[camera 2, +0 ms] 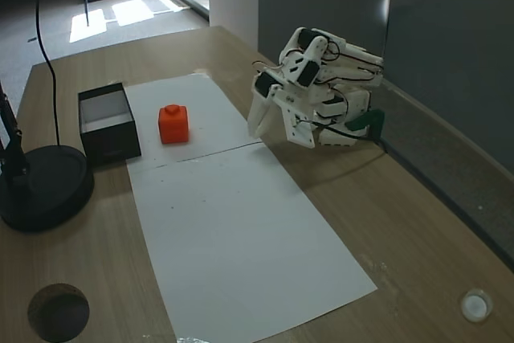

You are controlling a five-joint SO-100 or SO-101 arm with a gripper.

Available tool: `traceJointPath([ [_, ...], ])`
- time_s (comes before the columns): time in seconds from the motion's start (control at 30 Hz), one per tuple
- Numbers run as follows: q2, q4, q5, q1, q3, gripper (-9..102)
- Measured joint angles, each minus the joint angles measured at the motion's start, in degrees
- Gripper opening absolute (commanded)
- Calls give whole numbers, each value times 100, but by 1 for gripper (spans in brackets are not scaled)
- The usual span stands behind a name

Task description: Grab a orange square and put it in the box.

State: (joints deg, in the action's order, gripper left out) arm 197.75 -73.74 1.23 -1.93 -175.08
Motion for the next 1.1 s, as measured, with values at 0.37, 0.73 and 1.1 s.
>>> traceJointPath([
  [0.37,0,0,0,0,0,0],
  [0.73,0,237,0,0,-9,1],
  [1.1,0,2443,-97,1187,-26,33],
])
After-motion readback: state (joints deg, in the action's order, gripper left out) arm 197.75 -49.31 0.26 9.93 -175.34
